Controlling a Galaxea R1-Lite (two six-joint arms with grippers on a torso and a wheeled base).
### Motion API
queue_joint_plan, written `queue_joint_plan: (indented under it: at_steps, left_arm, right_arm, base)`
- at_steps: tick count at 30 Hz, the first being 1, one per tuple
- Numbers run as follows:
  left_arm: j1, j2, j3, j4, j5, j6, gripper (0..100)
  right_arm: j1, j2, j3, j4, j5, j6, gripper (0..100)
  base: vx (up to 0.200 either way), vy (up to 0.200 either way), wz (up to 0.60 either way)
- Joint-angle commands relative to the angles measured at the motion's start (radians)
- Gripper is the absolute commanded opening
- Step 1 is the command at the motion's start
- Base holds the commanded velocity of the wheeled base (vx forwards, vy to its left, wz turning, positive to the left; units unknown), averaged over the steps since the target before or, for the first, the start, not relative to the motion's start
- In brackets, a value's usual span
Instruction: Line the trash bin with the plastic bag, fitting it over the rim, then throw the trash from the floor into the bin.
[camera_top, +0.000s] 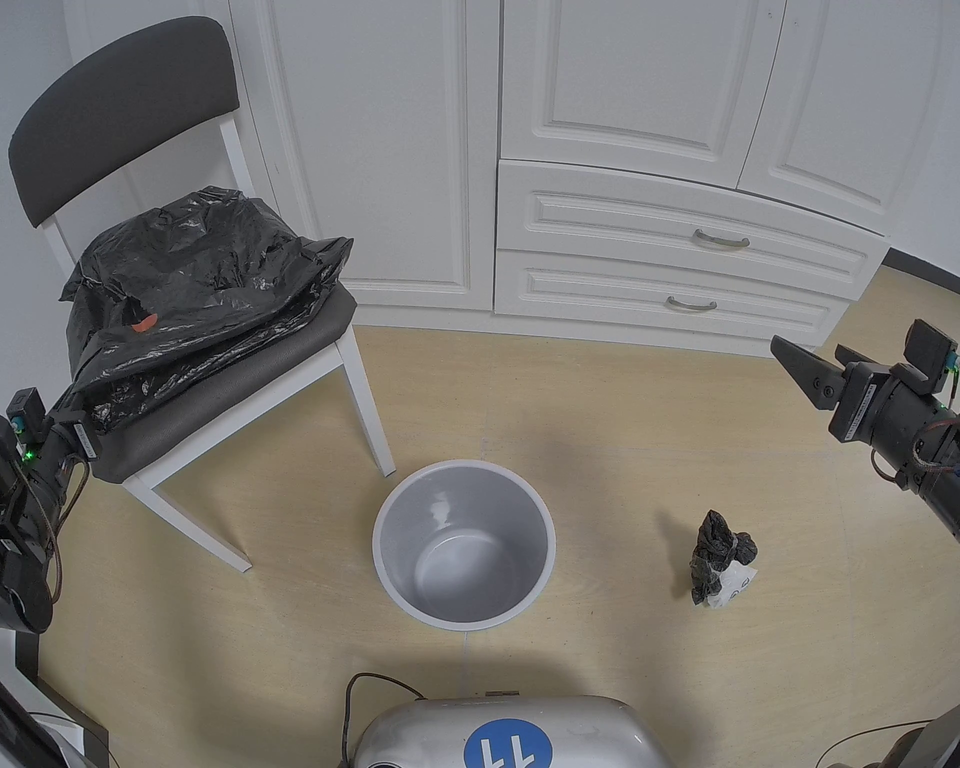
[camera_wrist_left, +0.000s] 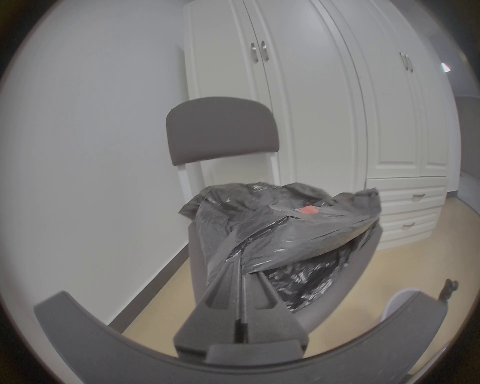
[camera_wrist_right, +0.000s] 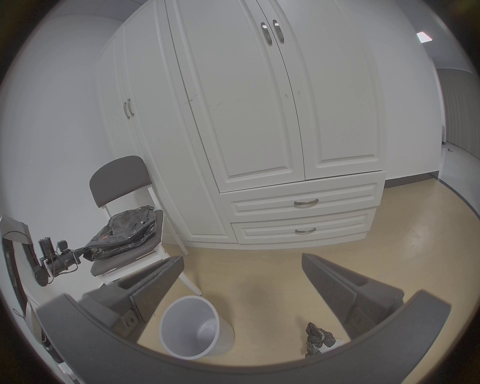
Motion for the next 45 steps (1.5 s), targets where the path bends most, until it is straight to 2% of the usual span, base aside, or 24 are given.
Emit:
queue_joint_plan:
  at_steps: [1,4,5,7,10,13,16,20,26,30,31,32,34,35,36,38,39,40,42,43,45]
  left_arm:
    - [-0.097,-0.15,0.06,0.002,-0.001,-0.008,0]
    - [-0.191,-0.21,0.062,0.038,-0.001,-0.009,0]
    - [-0.191,-0.21,0.062,0.038,-0.001,-0.009,0]
    - [-0.321,-0.292,0.051,0.14,0.003,-0.014,0]
    - [-0.438,-0.372,0.023,0.226,0.002,-0.017,0]
    - [-0.581,-0.464,-0.024,0.348,0.003,-0.028,0]
    - [-0.686,-0.529,-0.046,0.459,0.006,-0.029,0]
    - [-0.739,-0.592,-0.032,0.55,0.011,-0.034,0]
    - [-0.759,-0.616,-0.004,0.564,0.017,-0.054,0]
    - [-0.757,-0.584,-0.018,0.611,0.109,-0.048,0]
    - [-0.757,-0.584,-0.018,0.611,0.109,-0.048,0]
    - [-0.759,-0.559,-0.03,0.634,0.186,-0.022,0]
    - [-0.762,-0.541,-0.04,0.637,0.256,0.018,0]
    - [-0.762,-0.541,-0.04,0.637,0.256,0.018,0]
    - [-0.774,-0.533,-0.041,0.636,0.302,0.044,0]
    - [-0.774,-0.533,-0.041,0.636,0.302,0.044,0]
    - [-0.823,-0.542,-0.044,0.633,0.376,0.075,0]
    - [-0.841,-0.545,-0.049,0.633,0.414,0.086,0]
    - [-0.881,-0.544,-0.066,0.627,0.485,0.103,0]
    - [-0.881,-0.544,-0.066,0.627,0.485,0.103,0]
    - [-0.956,-0.541,-0.09,0.628,0.559,0.104,0]
  right_arm:
    - [0.013,0.043,0.001,-0.001,-0.002,-0.005,100]
    - [0.036,0.069,0.006,-0.003,-0.013,-0.006,100]
    - [0.036,0.069,0.006,-0.003,-0.013,-0.006,100]
    - [0.044,0.084,0.014,-0.013,-0.011,-0.003,100]
    - [0.065,0.103,0.023,-0.047,-0.016,-0.006,100]
    - [0.095,0.124,0.038,-0.093,-0.04,-0.012,100]
    - [0.131,0.133,0.044,-0.098,-0.074,-0.012,100]
    - [0.173,0.138,0.058,-0.099,-0.082,-0.011,100]
    - [0.197,0.143,0.063,-0.101,-0.082,-0.009,100]
    - [0.21,0.166,0.064,-0.101,-0.082,-0.006,100]
    - [0.21,0.166,0.064,-0.101,-0.082,-0.006,100]
    - [0.211,0.179,0.063,-0.101,-0.082,-0.006,100]
    - [0.22,0.189,0.066,-0.104,-0.083,-0.006,100]
    - [0.22,0.189,0.066,-0.104,-0.083,-0.006,100]
    - [0.236,0.201,0.067,-0.104,-0.085,-0.005,100]
    - [0.236,0.201,0.067,-0.104,-0.085,-0.005,100]
    - [0.254,0.216,0.067,-0.104,-0.086,-0.003,100]
    - [0.262,0.221,0.067,-0.104,-0.085,-0.002,100]
    - [0.282,0.236,0.069,-0.102,-0.085,0.003,100]
    - [0.282,0.236,0.069,-0.102,-0.085,0.003,100]
    - [0.317,0.271,0.075,-0.104,-0.082,0.021,100]
  base:
    - [0.0,0.0,0.0]
    - [0.0,0.0,0.0]
    - [0.0,0.0,0.0]
    - [0.0,0.0,0.0]
    - [0.0,0.0,0.0]
    - [0.0,0.0,0.0]
    - [0.0,0.0,0.0]
    - [0.0,0.0,0.0]
    - [0.0,0.0,0.0]
    - [0.0,0.0,0.0]
    - [0.0,0.0,0.0]
    - [0.0,0.0,0.0]
    - [0.0,0.0,0.0]
    - [0.0,0.0,0.0]
    - [0.0,0.0,0.0]
    - [0.0,0.0,0.0]
    - [0.0,0.0,0.0]
    - [0.0,0.0,0.0]
    - [0.0,0.0,0.0]
    - [0.0,0.0,0.0]
    - [0.0,0.0,0.0]
